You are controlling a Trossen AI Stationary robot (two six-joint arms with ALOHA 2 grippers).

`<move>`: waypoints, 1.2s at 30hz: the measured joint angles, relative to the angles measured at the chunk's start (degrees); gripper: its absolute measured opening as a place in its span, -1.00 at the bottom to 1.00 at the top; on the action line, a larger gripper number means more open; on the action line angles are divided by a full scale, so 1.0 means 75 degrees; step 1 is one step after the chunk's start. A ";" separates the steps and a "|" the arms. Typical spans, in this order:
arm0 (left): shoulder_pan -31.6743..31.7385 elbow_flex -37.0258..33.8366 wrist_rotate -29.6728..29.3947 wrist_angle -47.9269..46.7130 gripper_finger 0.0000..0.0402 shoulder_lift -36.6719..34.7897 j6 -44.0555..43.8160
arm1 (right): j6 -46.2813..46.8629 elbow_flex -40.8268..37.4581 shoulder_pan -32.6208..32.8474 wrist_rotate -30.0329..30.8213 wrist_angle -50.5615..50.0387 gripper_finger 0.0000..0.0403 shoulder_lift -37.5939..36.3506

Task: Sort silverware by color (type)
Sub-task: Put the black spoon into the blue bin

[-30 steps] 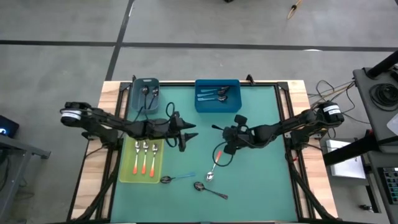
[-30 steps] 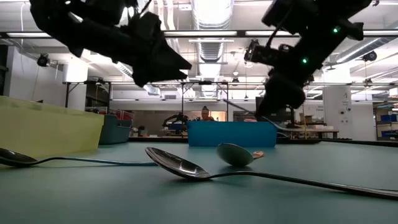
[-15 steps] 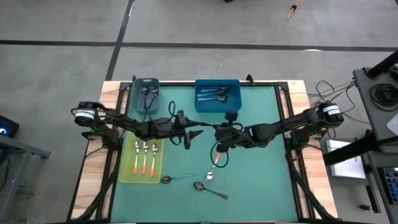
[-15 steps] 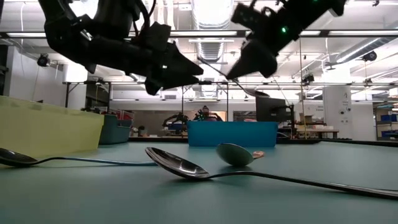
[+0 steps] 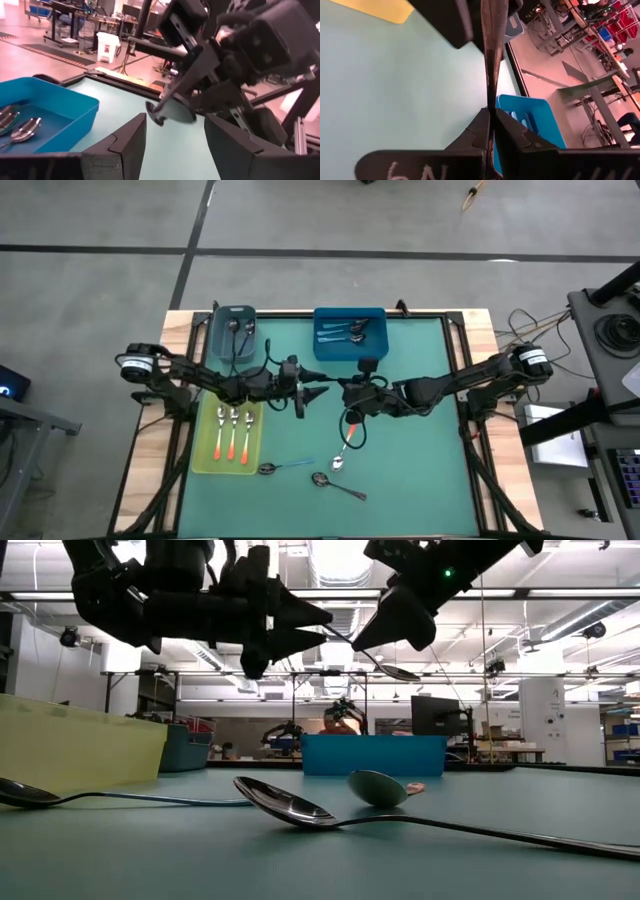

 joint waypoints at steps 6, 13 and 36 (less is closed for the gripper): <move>0.0009 0.0405 -0.0043 -0.0248 -0.09 0.0003 -0.0221 | -0.0114 0.0000 0.0000 -0.0002 -0.0001 -0.96 0.0000; 0.0006 0.1095 -0.0240 -0.1794 -0.24 0.0012 -0.0380 | -0.0169 0.0000 0.0000 0.0003 -0.0001 -0.96 0.0000; 0.0006 0.1041 -0.0939 -0.1798 -1.00 0.0038 -0.0287 | 0.0514 0.0006 0.0000 0.0111 0.0001 -0.56 -0.0039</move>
